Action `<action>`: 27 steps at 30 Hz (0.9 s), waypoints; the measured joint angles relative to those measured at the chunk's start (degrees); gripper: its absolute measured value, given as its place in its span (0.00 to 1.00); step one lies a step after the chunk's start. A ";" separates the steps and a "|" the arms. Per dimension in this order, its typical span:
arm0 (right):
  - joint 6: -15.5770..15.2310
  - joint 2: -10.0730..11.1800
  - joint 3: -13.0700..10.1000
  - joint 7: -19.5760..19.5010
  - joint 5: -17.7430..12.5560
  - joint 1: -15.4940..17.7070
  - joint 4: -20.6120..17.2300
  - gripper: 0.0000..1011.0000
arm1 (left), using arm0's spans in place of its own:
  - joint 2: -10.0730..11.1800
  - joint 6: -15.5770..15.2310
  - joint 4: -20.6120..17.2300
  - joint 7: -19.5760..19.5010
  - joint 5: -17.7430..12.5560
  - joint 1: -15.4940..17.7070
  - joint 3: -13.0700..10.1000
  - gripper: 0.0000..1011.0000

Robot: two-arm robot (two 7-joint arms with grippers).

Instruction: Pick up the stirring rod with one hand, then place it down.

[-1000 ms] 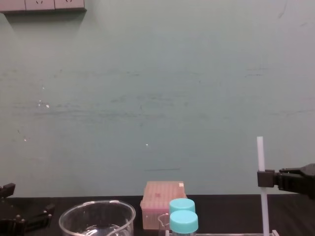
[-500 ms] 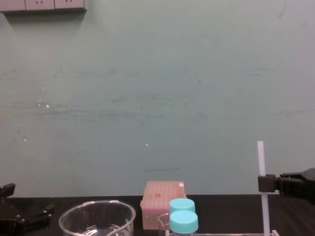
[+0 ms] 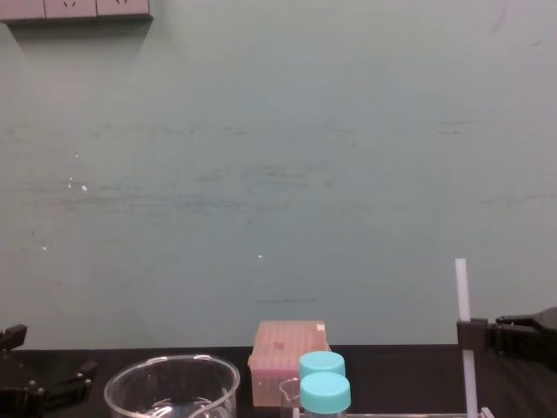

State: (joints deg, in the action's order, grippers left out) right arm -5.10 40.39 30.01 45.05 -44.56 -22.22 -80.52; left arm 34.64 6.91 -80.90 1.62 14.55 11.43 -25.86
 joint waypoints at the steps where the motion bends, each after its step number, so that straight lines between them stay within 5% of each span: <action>1: 0.02 -0.01 0.02 0.01 0.00 0.03 0.04 0.06 | 0.00 0.00 0.00 0.00 0.00 0.00 0.00 0.99; 27: 0.61 -0.17 0.20 0.18 0.35 0.06 0.53 0.11 | 0.00 0.00 0.00 0.00 0.00 0.00 0.00 0.99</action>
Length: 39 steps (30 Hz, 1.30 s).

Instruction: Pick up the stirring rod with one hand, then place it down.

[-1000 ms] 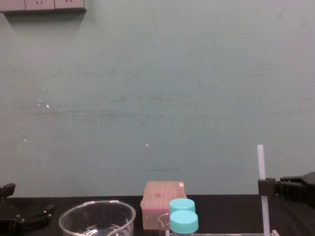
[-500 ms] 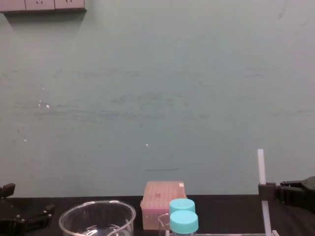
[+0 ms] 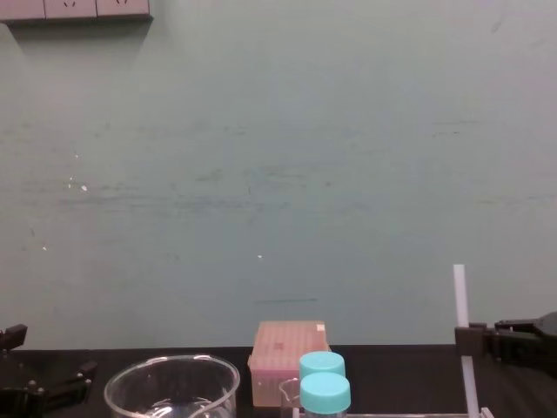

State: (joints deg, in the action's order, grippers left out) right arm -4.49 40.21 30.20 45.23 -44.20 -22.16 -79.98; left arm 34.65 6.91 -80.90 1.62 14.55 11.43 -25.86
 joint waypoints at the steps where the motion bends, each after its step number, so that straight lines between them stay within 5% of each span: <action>1: 0.00 0.01 -0.01 0.00 0.00 0.00 0.00 0.16 | 0.00 0.00 0.00 0.00 0.00 0.00 0.00 0.99; 27: -0.04 0.03 -0.02 -0.04 -0.01 0.00 -0.05 0.95 | 0.00 0.00 0.00 0.00 0.00 0.00 0.00 0.99; 39: 0.14 0.02 -0.10 0.42 -0.19 0.00 -0.05 0.99 | 0.00 0.00 0.00 0.00 0.00 0.00 0.00 0.99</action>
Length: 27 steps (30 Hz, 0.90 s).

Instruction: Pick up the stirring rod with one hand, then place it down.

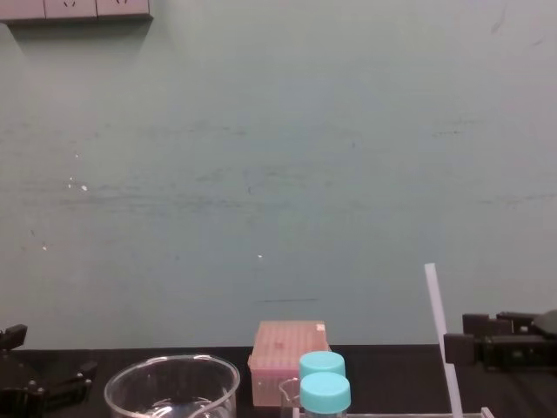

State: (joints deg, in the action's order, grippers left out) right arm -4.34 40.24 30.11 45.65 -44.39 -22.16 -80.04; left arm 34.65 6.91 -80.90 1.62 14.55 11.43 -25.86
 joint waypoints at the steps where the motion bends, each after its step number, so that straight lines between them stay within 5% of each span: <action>1: 0.17 0.00 -0.09 0.38 -0.23 0.00 -0.02 0.99 | 0.00 0.00 0.00 0.00 0.00 0.00 0.00 0.99; 14: 2.55 -0.91 -4.20 2.42 -6.84 -1.79 -3.83 0.99 | 0.00 0.00 0.00 0.00 0.00 0.00 0.00 0.99; 20: 3.96 -2.01 -6.49 -2.50 -7.71 -2.79 -5.46 0.99 | 0.00 0.00 0.00 0.00 0.00 0.00 0.00 0.99; 24: 5.16 -3.02 -7.77 -8.26 -6.22 -2.53 -6.21 0.99 | 0.00 0.00 0.00 0.00 0.00 0.00 0.00 0.99; 27: 5.69 -4.46 -8.86 -16.05 -3.04 -1.54 -6.81 0.99 | 0.00 0.00 0.00 0.00 0.00 0.00 0.00 0.99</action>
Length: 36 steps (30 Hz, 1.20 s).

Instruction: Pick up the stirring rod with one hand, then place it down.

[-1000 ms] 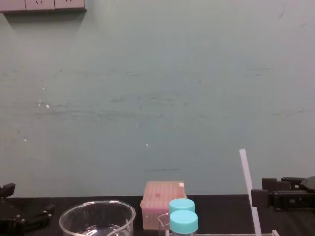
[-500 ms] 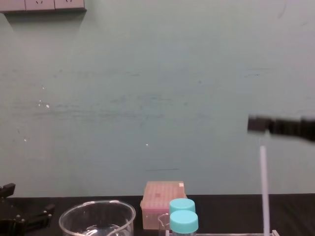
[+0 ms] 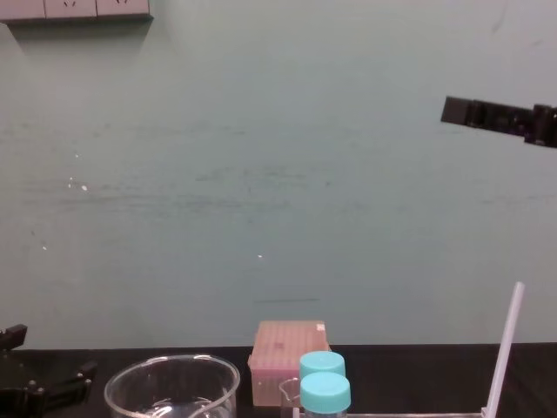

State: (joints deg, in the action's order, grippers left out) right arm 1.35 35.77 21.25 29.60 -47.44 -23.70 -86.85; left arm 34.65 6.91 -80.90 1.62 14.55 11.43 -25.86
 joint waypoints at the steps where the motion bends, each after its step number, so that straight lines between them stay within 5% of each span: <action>1: -0.01 -0.32 -0.18 -1.79 0.72 0.19 -0.09 0.99 | 0.00 0.00 0.00 0.00 0.00 0.00 -0.01 0.99; 7: -3.17 -2.97 -0.73 -14.74 6.00 1.01 0.30 0.99 | 0.00 0.00 0.00 0.00 0.00 0.00 0.00 0.99; 14: -5.46 -5.42 -0.34 -24.45 12.06 1.05 2.78 0.99 | 0.00 0.00 0.00 0.00 0.00 0.00 0.00 0.99; 25: -4.70 -8.23 0.62 -26.46 16.42 0.50 7.99 0.99 | 0.00 0.00 0.00 0.00 0.00 0.00 0.00 0.99; 36: -4.92 -8.72 0.56 -24.83 16.16 0.29 9.03 0.99 | 0.00 0.00 0.00 0.00 0.00 0.00 0.00 0.99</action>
State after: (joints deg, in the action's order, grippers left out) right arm -3.57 27.06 21.80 4.77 -31.27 -23.41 -77.82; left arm 34.65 6.91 -80.90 1.62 14.55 11.43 -25.86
